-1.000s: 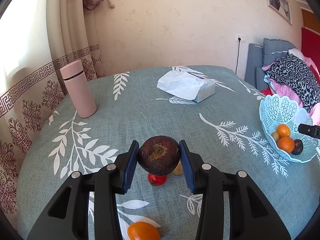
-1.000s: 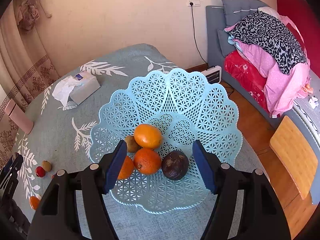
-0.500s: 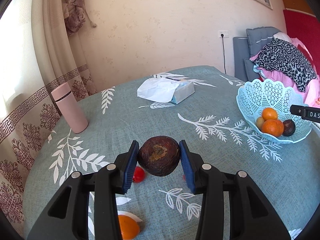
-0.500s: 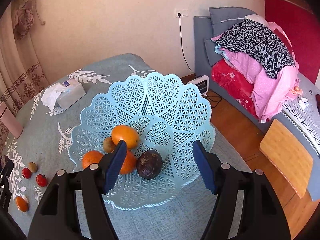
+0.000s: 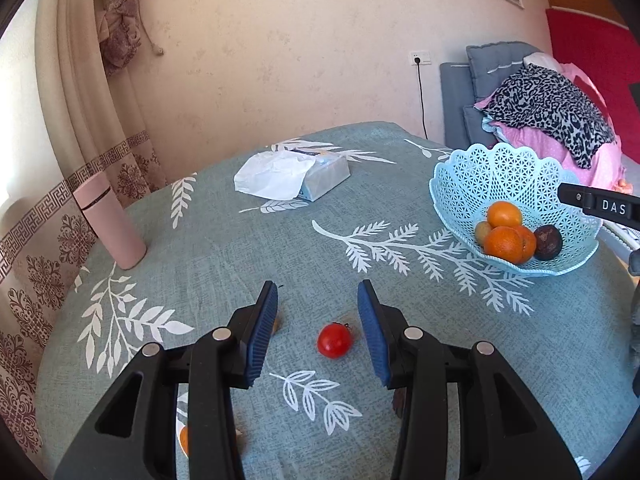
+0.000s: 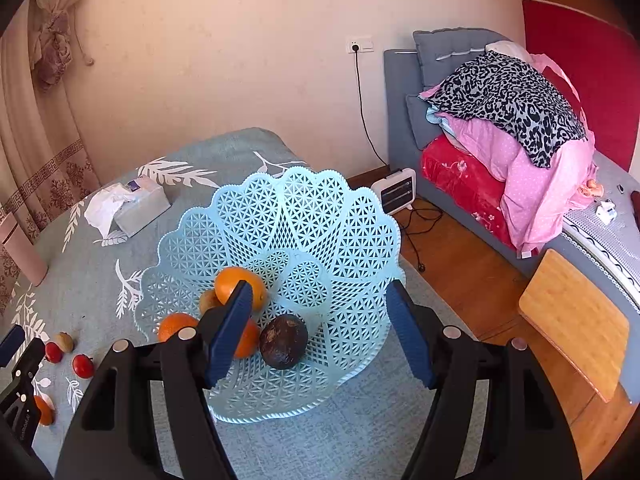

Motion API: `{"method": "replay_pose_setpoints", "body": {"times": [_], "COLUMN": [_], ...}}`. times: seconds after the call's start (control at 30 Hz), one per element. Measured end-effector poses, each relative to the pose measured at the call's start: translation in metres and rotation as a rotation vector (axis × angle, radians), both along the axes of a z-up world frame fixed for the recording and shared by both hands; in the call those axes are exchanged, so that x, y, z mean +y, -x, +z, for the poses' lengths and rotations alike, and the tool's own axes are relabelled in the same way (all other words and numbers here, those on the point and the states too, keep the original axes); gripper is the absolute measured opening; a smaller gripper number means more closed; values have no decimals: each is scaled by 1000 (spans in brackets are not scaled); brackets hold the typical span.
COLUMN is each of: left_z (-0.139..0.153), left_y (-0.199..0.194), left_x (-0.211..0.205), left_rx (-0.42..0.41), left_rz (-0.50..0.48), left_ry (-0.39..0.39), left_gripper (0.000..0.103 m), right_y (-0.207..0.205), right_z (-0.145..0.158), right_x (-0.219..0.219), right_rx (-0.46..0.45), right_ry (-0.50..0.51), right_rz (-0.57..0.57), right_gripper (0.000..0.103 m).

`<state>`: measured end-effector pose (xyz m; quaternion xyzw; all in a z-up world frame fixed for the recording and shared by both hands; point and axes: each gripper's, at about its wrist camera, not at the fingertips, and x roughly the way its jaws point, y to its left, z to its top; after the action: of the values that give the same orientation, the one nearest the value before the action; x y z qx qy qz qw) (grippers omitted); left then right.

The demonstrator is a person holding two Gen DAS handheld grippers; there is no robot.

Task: Organize fruits
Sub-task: 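Carry the avocado toward the blue basket with the left tool, then lower the avocado into the blue basket and open the left tool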

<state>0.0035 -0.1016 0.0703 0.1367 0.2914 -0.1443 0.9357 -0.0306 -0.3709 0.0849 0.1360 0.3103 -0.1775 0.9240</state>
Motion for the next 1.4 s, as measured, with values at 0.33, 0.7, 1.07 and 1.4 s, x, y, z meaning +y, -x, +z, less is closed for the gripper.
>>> {"method": "replay_pose_setpoints", "body": {"times": [0.33, 0.7, 1.07, 1.4], "left_z": [-23, -52, -9, 19], "left_y": [5, 11, 13, -10], "left_x": [12, -6, -60, -117], "left_rx": [215, 316, 253, 274], "left_rz": [-79, -146, -257, -348], "left_ry": [89, 56, 79, 185], "left_gripper": [55, 43, 38, 38], "right_y": [-1, 3, 16, 25], "right_z": [0, 6, 25, 32], "right_x": [3, 5, -7, -24], "right_rx": [3, -15, -77, -107], "right_ry": [-10, -22, -51, -84], "right_rz": [15, 26, 5, -31], "right_gripper": [71, 71, 71, 71]}}
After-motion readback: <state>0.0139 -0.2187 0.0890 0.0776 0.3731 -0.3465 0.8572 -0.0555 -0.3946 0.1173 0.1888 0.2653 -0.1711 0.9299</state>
